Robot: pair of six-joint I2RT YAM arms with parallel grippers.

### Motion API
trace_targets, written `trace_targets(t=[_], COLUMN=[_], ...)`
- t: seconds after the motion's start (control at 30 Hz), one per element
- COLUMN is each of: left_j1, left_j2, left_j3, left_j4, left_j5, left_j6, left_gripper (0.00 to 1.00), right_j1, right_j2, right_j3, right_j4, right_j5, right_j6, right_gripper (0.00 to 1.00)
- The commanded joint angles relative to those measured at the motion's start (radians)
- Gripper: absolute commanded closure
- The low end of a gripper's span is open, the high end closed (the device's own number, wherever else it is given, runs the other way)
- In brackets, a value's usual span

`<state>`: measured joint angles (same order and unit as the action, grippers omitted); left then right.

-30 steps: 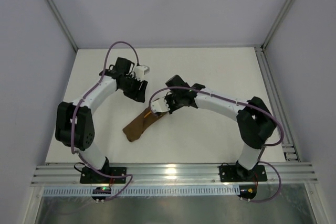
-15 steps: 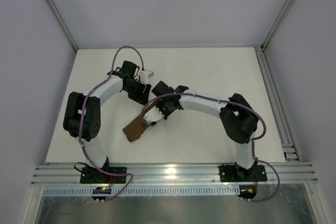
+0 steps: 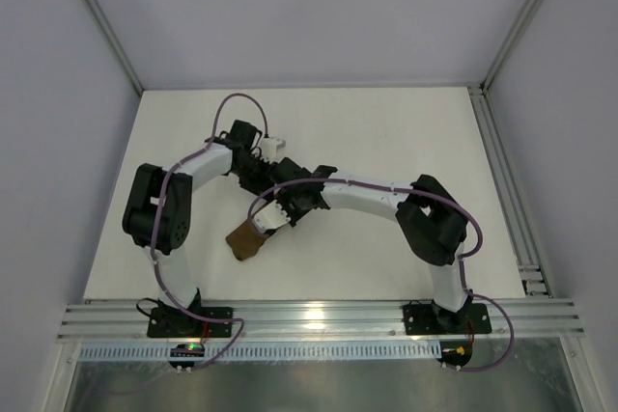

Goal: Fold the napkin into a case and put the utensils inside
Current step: Stuff the knife into the folded napkin.

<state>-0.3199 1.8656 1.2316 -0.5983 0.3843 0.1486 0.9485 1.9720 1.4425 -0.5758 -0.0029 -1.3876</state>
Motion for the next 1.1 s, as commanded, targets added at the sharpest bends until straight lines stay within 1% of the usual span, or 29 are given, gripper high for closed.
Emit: trace_targets(t=[0.0, 0.1, 0.13, 0.2, 0.33, 0.43, 0.53, 0.73, 1.0, 1.07], left_j1=[-0.001, -0.001, -0.001, -0.001, -0.001, -0.001, -0.001, -0.001, -0.001, -0.001], left_j2=[0.009, 0.017, 0.018, 0.02, 0.01, -0.013, -0.028, -0.025, -0.031, -0.036], left_j3=[-0.003, -0.006, -0.007, -0.011, -0.021, -0.04, -0.047, -0.055, -0.058, -0.058], left_j4=[0.06, 0.066, 0.068, 0.071, 0.08, 0.095, 0.101, 0.109, 0.114, 0.111], left_j5=[0.024, 0.021, 0.022, 0.04, 0.05, 0.057, 0.068, 0.085, 0.093, 0.091], left_j6=[-0.021, -0.03, -0.034, -0.043, -0.063, -0.063, -0.061, -0.063, -0.064, -0.058], left_gripper=[0.56, 0.64, 0.7, 0.78, 0.85, 0.85, 0.86, 1.0, 1.0, 1.0], right_j1=[0.009, 0.016, 0.018, 0.024, 0.044, 0.055, 0.067, 0.096, 0.105, 0.105], right_j2=[0.002, 0.01, 0.011, 0.024, 0.056, 0.06, 0.062, 0.062, 0.079, 0.088], right_j3=[0.009, 0.01, 0.013, 0.019, 0.038, 0.027, 0.021, 0.021, 0.032, 0.039], right_j4=[0.037, 0.037, 0.037, 0.039, 0.048, 0.083, 0.108, 0.12, 0.126, 0.126], right_j5=[-0.04, -0.055, -0.062, -0.083, -0.098, -0.124, -0.14, -0.17, -0.218, -0.2], right_j6=[0.035, 0.053, 0.062, 0.091, 0.139, 0.156, 0.135, 0.09, 0.087, 0.102], right_gripper=[0.97, 0.97, 0.97, 0.97, 0.97, 0.97, 0.97, 0.97, 0.96, 0.9])
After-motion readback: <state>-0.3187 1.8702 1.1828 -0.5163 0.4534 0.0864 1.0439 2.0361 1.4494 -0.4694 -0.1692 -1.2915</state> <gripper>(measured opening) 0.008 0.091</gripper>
